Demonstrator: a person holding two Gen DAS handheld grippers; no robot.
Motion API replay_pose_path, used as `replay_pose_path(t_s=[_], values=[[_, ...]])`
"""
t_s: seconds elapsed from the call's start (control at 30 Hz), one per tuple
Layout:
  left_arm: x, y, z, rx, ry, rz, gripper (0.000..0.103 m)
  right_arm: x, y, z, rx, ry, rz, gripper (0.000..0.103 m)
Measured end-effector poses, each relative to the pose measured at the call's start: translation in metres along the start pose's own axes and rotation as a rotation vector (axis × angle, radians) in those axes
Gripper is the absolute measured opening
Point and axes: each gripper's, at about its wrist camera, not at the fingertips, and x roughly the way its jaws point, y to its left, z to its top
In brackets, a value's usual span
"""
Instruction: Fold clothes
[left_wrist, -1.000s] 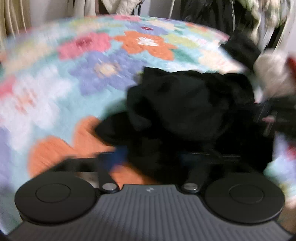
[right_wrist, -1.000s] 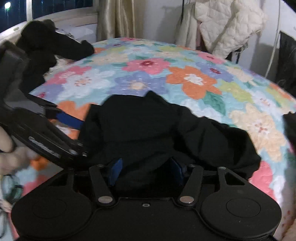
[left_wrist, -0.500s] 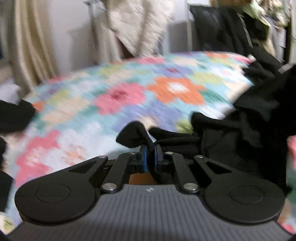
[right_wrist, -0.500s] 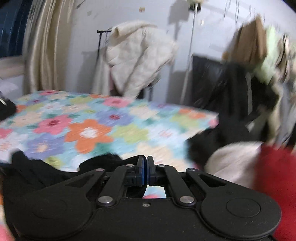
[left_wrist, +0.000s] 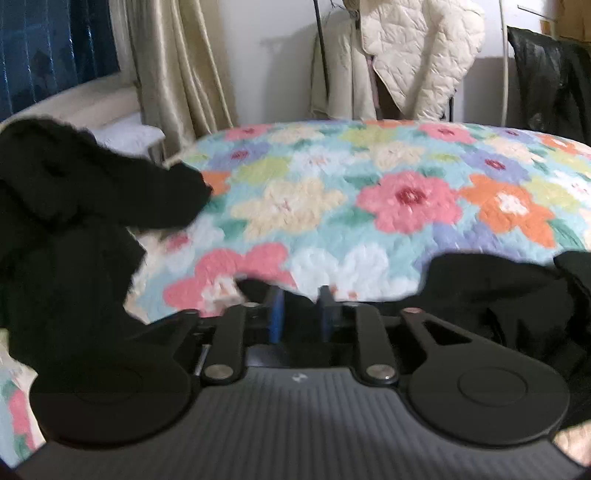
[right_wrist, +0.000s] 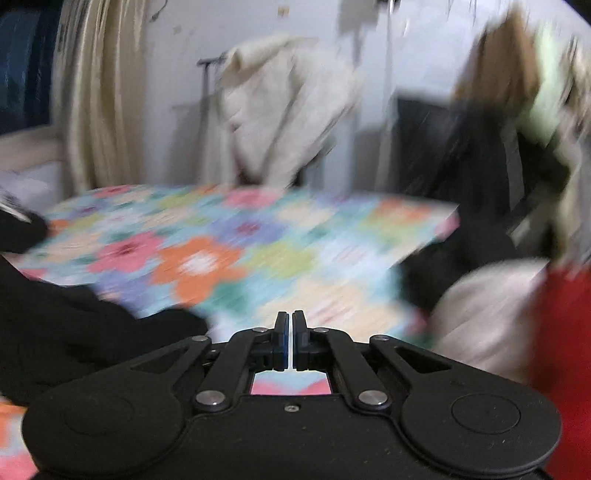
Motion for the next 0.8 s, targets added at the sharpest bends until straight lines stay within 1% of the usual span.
replay_pose_path(t_s=[0.07,0.1,0.13,0.17,0.23,0.27,0.37,0.4,0.43,0.47,0.5,0.6,0.63,0.67,0.7,0.73,0.77,0.8], values=[[-0.012,-0.008,-0.006,0.036,-0.039,-0.027,0.046,0.013,0.008,-0.008,0.024,0.055,0.091,0.007],[-0.018,-0.014,-0.007,0.067,-0.062,-0.051,0.048,0.018,0.014,-0.011,0.014,0.068,0.115,0.010],[-0.022,-0.021,-0.008,0.100,-0.080,-0.080,0.050,0.023,0.021,-0.014,-0.012,0.088,0.133,0.019],[-0.025,-0.028,-0.009,0.128,-0.088,-0.123,0.055,0.028,0.028,-0.017,-0.041,0.103,0.143,0.032],[-0.023,-0.041,-0.010,0.147,-0.076,-0.231,0.056,0.039,0.041,-0.024,-0.096,0.123,0.162,0.047],[-0.020,-0.047,-0.011,0.148,-0.063,-0.274,0.057,0.041,0.045,-0.026,-0.110,0.119,0.170,0.049],[-0.013,-0.066,-0.015,0.148,-0.025,-0.404,0.059,0.051,0.068,-0.029,-0.221,0.126,0.199,0.061],[-0.010,-0.072,-0.017,0.148,-0.012,-0.447,0.061,0.056,0.079,-0.030,-0.283,0.126,0.205,0.063],[-0.007,-0.080,-0.018,0.163,0.000,-0.466,0.063,0.061,0.090,-0.030,-0.346,0.127,0.210,0.066],[-0.003,-0.089,-0.019,0.181,0.013,-0.478,0.067,0.066,0.098,-0.032,-0.388,0.125,0.205,0.066],[0.001,-0.098,-0.020,0.200,0.025,-0.490,0.068,0.072,0.102,-0.034,-0.408,0.116,0.189,0.066],[0.019,-0.114,-0.022,0.223,0.079,-0.520,0.072,0.080,0.095,-0.035,-0.349,0.119,0.169,0.065],[0.025,-0.119,-0.022,0.220,0.095,-0.522,0.073,0.081,0.090,-0.036,-0.340,0.114,0.171,0.062],[0.032,-0.124,-0.022,0.217,0.110,-0.523,0.078,0.081,0.085,-0.036,-0.330,0.109,0.173,0.044],[0.036,-0.126,-0.023,0.210,0.121,-0.520,0.080,0.082,0.080,-0.036,-0.321,0.105,0.174,0.032],[0.041,-0.130,-0.023,0.201,0.130,-0.516,0.080,0.079,0.075,-0.032,-0.291,0.086,0.171,0.020],[0.046,-0.134,-0.022,0.191,0.140,-0.511,0.080,0.077,0.069,-0.029,-0.260,0.067,0.168,0.018],[0.050,-0.137,-0.021,0.185,0.157,-0.518,0.078,0.074,0.063,-0.026,-0.229,0.048,0.165,0.017]])
